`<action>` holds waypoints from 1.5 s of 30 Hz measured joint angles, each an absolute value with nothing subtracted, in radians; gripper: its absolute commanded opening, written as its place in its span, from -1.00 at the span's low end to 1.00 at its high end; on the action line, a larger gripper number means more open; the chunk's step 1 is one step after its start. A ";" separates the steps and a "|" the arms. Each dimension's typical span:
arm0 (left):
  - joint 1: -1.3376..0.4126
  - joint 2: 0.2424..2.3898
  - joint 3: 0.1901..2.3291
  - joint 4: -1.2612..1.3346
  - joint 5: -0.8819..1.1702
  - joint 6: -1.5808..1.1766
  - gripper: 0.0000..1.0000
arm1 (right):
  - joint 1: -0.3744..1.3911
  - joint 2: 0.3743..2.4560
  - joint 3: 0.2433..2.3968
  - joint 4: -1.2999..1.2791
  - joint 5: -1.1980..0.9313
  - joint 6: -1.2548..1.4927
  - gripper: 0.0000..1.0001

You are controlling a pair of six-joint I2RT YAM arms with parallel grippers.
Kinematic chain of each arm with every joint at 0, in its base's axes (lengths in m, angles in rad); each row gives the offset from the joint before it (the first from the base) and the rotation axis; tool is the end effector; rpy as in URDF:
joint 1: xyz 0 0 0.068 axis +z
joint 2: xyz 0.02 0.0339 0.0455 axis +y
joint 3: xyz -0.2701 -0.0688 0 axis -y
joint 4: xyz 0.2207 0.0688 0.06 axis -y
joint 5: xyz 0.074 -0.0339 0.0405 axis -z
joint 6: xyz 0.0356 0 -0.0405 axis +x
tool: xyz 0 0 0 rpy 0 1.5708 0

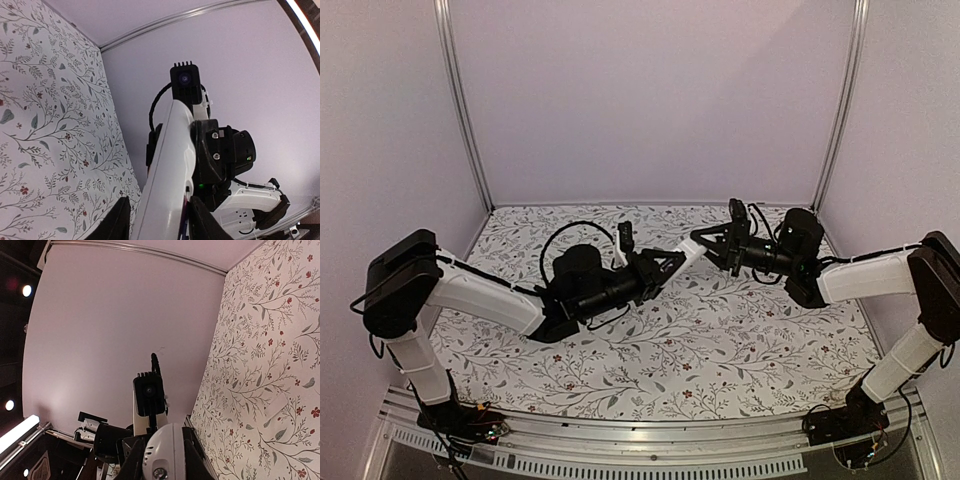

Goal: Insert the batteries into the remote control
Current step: Load the battery into the battery compartment, then move the battery to the battery compartment.

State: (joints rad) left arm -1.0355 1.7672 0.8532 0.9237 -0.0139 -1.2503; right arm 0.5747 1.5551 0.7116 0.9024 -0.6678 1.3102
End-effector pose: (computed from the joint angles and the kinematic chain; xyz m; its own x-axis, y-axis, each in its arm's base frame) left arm 0.1864 -0.3133 0.2413 -0.8080 -0.4980 -0.3149 0.2734 0.1565 -0.9491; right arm 0.2475 0.1865 0.2646 -0.9010 0.3203 -0.2924 -0.2914 0.0523 0.9552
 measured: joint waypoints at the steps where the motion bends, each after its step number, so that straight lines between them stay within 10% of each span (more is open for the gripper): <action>1: -1.036 1.767 0.852 0.929 -0.010 -1.250 -0.10 | 0.575 1.555 0.711 0.907 -0.668 1.314 -1.00; 7: -1.033 1.766 0.850 0.923 -0.002 -1.232 0.33 | 0.575 1.555 0.711 0.937 -0.669 1.333 -1.00; 19: -1.016 1.671 0.849 0.825 0.030 -1.127 0.36 | 0.575 1.555 0.710 0.916 -0.667 1.291 -1.00; 45: -0.999 1.649 0.920 0.553 0.037 -1.068 -0.33 | 0.566 1.551 0.709 0.868 -0.683 1.260 -1.00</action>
State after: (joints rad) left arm -0.9985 1.6489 0.9199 0.5529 0.0368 -1.0676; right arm 0.5659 1.5509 0.7094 0.8680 -0.6834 1.2598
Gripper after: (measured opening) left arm 0.345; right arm 0.194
